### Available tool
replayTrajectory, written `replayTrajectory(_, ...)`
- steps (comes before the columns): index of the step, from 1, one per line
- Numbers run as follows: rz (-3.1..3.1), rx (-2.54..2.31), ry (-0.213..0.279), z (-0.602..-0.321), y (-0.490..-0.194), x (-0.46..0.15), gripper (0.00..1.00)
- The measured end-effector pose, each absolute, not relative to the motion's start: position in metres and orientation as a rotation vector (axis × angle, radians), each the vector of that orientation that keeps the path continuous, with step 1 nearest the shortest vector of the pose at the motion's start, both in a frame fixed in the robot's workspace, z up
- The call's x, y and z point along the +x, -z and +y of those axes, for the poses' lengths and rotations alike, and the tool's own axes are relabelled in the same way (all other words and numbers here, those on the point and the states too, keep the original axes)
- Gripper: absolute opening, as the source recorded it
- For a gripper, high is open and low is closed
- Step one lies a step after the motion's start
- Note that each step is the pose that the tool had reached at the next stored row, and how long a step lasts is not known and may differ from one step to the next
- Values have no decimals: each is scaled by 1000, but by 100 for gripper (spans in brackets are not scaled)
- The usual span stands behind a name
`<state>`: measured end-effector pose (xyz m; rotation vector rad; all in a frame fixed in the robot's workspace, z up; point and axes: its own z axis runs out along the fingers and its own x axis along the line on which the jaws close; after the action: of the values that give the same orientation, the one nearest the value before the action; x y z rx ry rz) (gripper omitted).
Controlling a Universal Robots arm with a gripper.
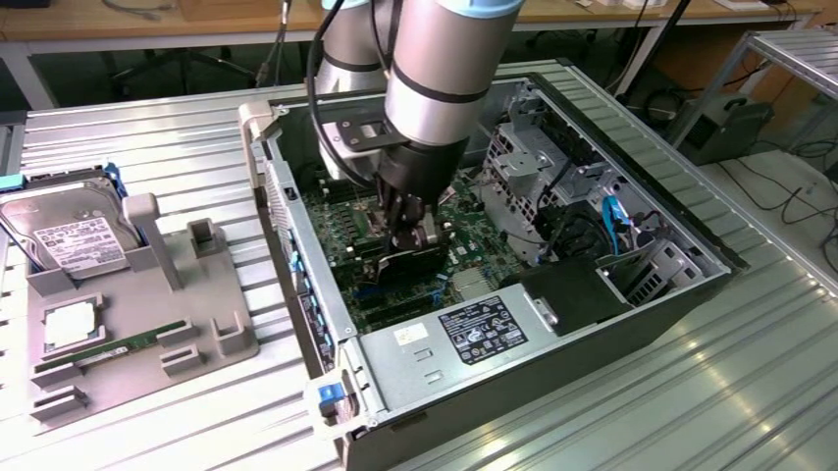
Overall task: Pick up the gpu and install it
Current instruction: 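Press down on the gpu until it lock into place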
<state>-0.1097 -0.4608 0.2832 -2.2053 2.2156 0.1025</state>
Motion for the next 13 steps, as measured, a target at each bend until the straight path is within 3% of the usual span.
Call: replayTrajectory(13, 2212, -2209, -102, -455, -271, -116, 11)
